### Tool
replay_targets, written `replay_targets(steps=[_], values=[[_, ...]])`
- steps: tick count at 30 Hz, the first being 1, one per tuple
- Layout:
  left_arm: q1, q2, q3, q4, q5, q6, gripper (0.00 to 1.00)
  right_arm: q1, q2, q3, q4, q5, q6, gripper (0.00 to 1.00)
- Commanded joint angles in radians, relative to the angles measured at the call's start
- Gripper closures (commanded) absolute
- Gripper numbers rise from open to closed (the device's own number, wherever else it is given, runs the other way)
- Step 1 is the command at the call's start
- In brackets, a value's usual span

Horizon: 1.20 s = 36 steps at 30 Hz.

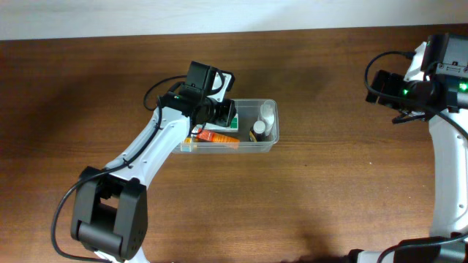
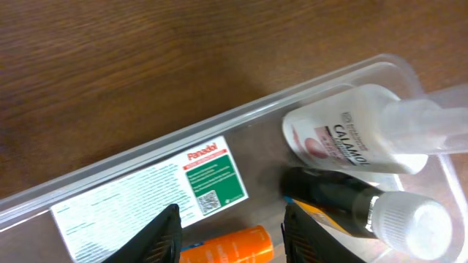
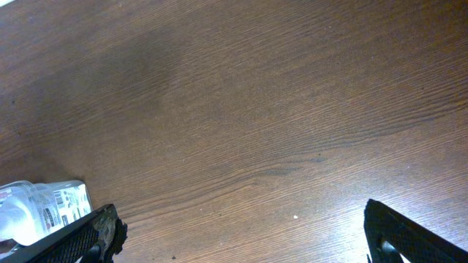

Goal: Pack container
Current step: 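Tip the orange-white tube over to lie flat with the left gripper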

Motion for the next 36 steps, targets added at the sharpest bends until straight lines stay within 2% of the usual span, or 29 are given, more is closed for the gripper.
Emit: replay_targets(steps=[1, 8, 14, 23, 27, 31, 36], values=[[0.000, -0.025, -0.009, -0.004, -0.054, 0.023, 0.55, -0.006, 0.000, 0.004, 0.003, 0.009, 0.008, 0.02], [0.001, -0.039, -0.008, -0.019, -0.137, 0.049, 0.55, -0.006, 0.000, 0.004, 0.003, 0.009, 0.008, 0.02], [0.001, -0.094, -0.008, -0.097, -0.230, 0.050, 0.55, -0.006, 0.000, 0.004, 0.003, 0.009, 0.008, 0.02], [0.001, -0.100, -0.009, -0.184, -0.262, 0.049, 0.57, -0.006, 0.000, 0.004, 0.003, 0.008, 0.008, 0.02], [0.001, -0.098, -0.009, -0.184, -0.282, 0.048, 0.75, -0.006, 0.000, 0.004, 0.003, 0.009, 0.008, 0.02], [0.001, -0.089, -0.009, -0.184, -0.282, 0.048, 0.86, -0.006, 0.000, 0.004, 0.003, 0.009, 0.008, 0.01], [0.001, -0.058, -0.009, -0.184, -0.282, 0.048, 0.89, -0.006, 0.000, 0.004, 0.003, 0.009, 0.008, 0.02]])
